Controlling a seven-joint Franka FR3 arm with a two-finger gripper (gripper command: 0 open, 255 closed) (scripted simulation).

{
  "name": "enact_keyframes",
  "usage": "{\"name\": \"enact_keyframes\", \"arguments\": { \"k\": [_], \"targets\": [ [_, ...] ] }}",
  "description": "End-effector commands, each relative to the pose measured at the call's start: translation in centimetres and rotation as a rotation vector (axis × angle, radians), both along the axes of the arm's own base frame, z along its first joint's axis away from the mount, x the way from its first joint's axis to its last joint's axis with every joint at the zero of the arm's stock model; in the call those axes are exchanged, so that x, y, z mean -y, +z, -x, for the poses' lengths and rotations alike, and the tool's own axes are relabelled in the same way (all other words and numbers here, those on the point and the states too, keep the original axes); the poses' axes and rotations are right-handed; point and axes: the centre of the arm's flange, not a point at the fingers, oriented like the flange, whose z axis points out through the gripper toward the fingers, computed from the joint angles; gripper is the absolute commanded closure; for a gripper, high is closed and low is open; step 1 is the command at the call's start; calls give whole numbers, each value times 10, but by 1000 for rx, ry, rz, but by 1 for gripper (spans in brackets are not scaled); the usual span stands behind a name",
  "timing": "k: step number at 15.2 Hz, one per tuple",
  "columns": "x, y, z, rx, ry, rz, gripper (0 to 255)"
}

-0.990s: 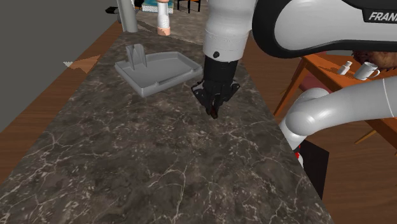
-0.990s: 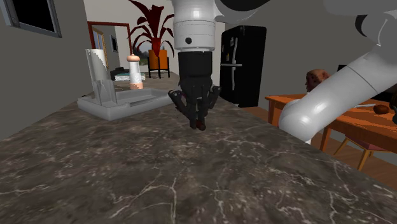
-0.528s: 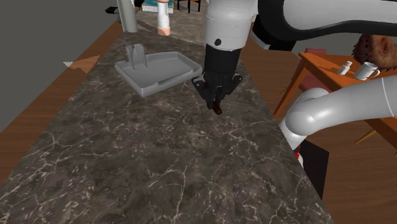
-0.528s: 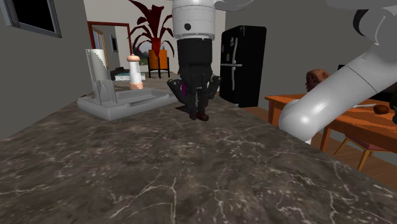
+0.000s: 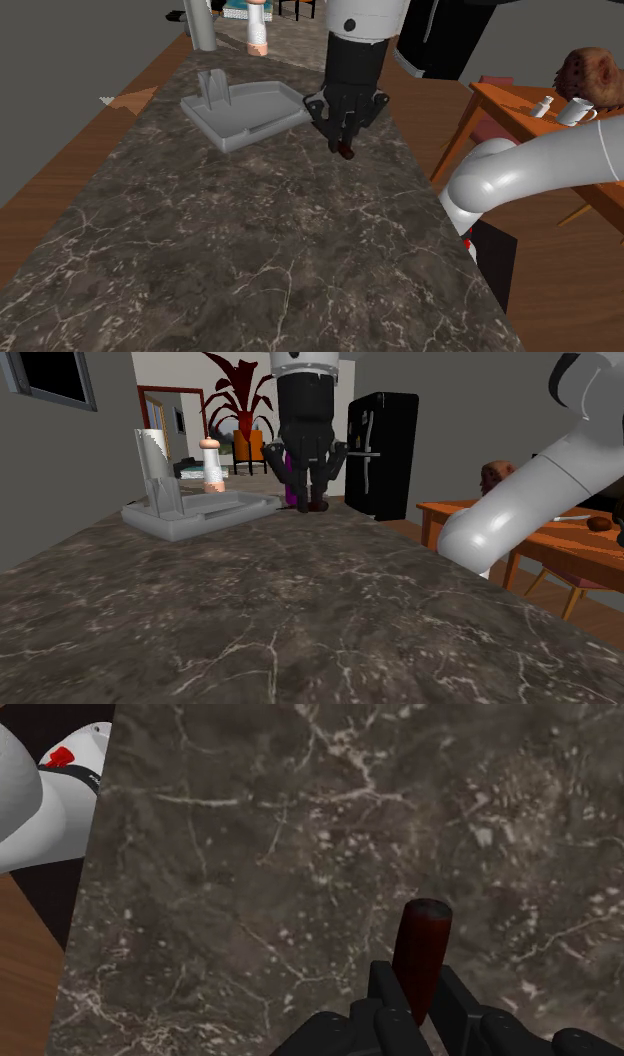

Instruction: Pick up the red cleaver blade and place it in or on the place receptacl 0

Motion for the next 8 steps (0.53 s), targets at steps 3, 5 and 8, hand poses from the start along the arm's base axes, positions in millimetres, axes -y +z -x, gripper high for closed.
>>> {"name": "enact_keyframes", "arguments": {
  "k": [3,5,8],
  "targets": [
    [0,21,0,0,0,0,255],
    [0,31,0,0,0,0,255],
    [0,47,0,0,0,0,255]
  ]
}}
